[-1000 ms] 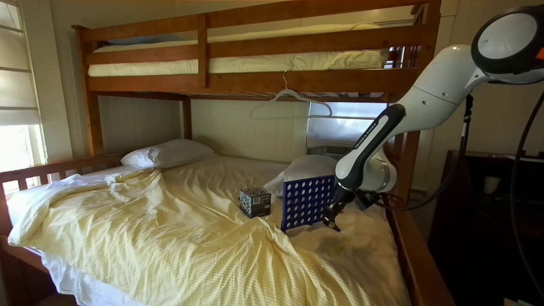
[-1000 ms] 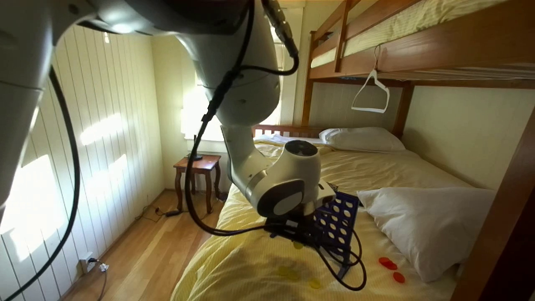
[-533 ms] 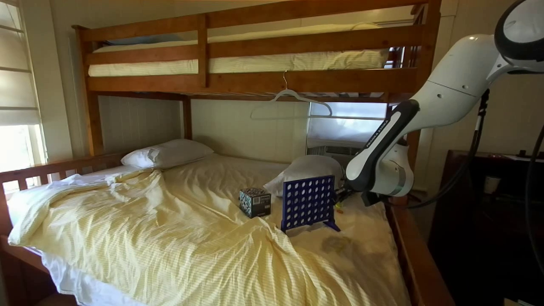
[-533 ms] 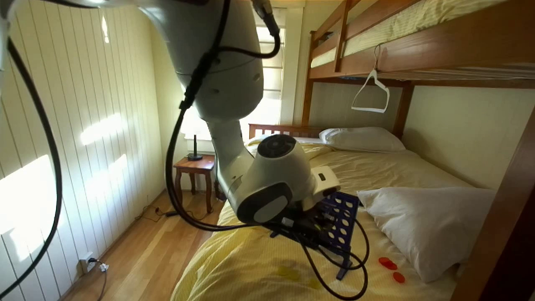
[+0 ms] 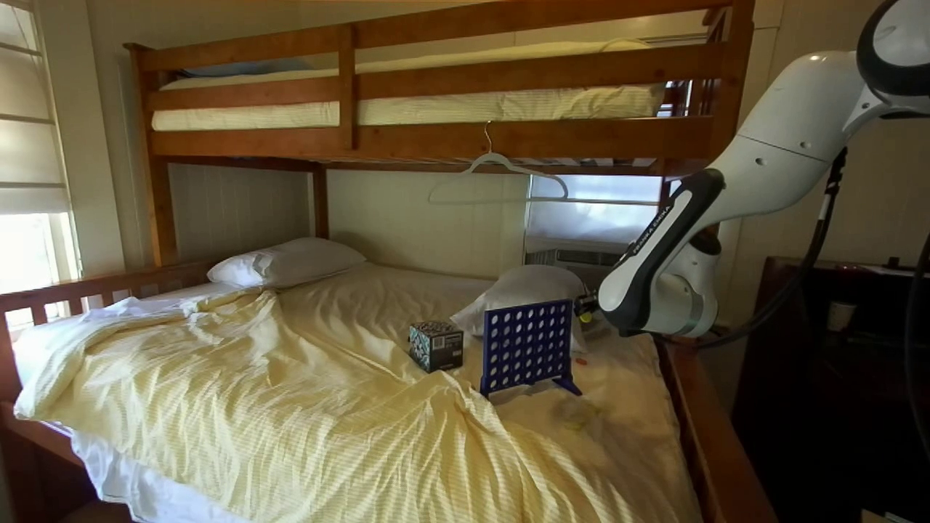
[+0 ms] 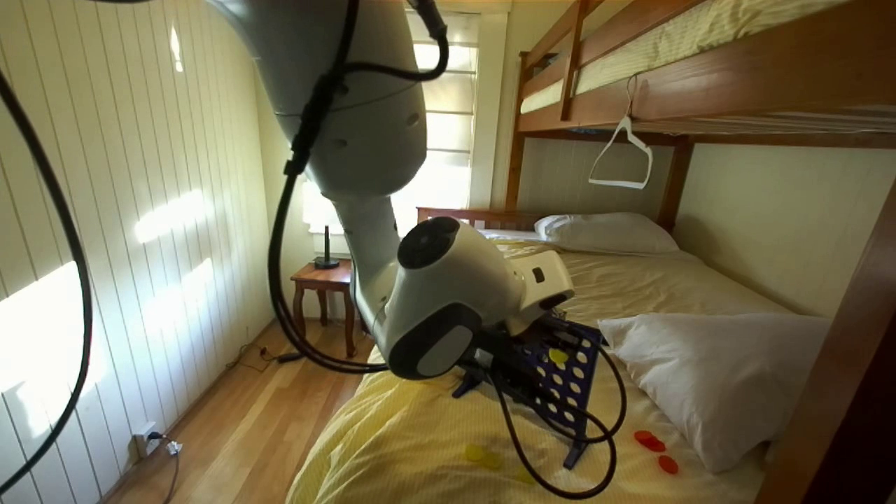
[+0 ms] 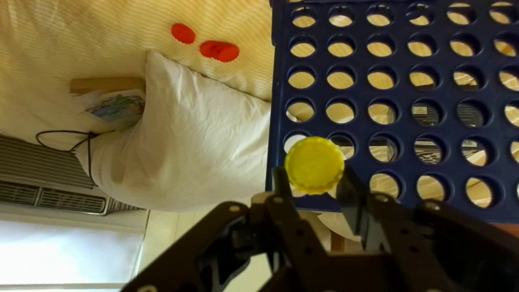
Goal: Put one yellow disk in the blue board
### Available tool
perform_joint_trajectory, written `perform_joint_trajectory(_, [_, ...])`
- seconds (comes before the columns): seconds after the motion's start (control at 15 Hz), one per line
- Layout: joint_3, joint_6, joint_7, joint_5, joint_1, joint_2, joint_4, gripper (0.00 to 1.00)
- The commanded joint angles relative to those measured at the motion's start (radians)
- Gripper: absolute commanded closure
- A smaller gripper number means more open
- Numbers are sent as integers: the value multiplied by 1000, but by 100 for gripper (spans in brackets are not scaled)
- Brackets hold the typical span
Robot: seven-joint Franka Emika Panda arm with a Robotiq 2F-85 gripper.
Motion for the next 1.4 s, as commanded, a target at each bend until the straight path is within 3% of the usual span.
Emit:
perform_joint_trajectory(0.0, [0,0,0,0,0,1,0,66])
perform_joint_trajectory(0.27, [0,0,0,0,0,3,0,66])
perform_joint_trajectory(0.33, [-9,29,-11,39,14,18,13,91])
perform_joint_trajectory(0.53, [-9,88,11,49,8,44,36,91])
perform_joint_trajectory(0.6, [-123,99,70,2,107,49,36,91])
perform_joint_trajectory(0.87, [-191,167,144,-15,166,86,66,91])
perform_joint_trajectory(1.33, [-215,281,260,-143,172,173,131,91])
